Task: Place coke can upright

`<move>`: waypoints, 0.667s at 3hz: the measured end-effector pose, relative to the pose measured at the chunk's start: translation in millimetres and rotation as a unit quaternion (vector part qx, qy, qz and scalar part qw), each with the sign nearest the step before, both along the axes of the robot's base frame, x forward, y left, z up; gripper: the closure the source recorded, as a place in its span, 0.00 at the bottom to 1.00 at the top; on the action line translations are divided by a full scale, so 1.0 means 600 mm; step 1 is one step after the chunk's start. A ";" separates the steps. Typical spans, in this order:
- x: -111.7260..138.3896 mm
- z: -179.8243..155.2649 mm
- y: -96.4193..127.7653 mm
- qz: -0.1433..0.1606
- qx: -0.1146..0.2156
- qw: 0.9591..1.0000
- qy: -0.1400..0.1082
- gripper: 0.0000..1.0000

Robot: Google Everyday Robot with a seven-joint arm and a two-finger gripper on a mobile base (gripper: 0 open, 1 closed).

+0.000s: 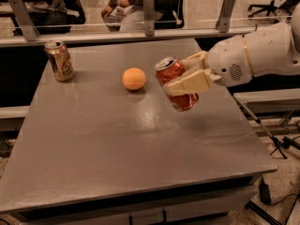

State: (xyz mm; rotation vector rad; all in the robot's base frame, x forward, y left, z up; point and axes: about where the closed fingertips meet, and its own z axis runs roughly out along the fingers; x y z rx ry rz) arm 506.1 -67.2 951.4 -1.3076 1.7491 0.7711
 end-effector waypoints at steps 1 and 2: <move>-0.013 -0.003 -0.006 -0.002 0.065 0.998 -0.016 1.00; -0.028 -0.012 -0.009 0.001 0.121 0.992 -0.030 1.00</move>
Offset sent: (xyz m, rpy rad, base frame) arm -0.0286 -0.0161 -0.0155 0.3887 -0.0931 0.0012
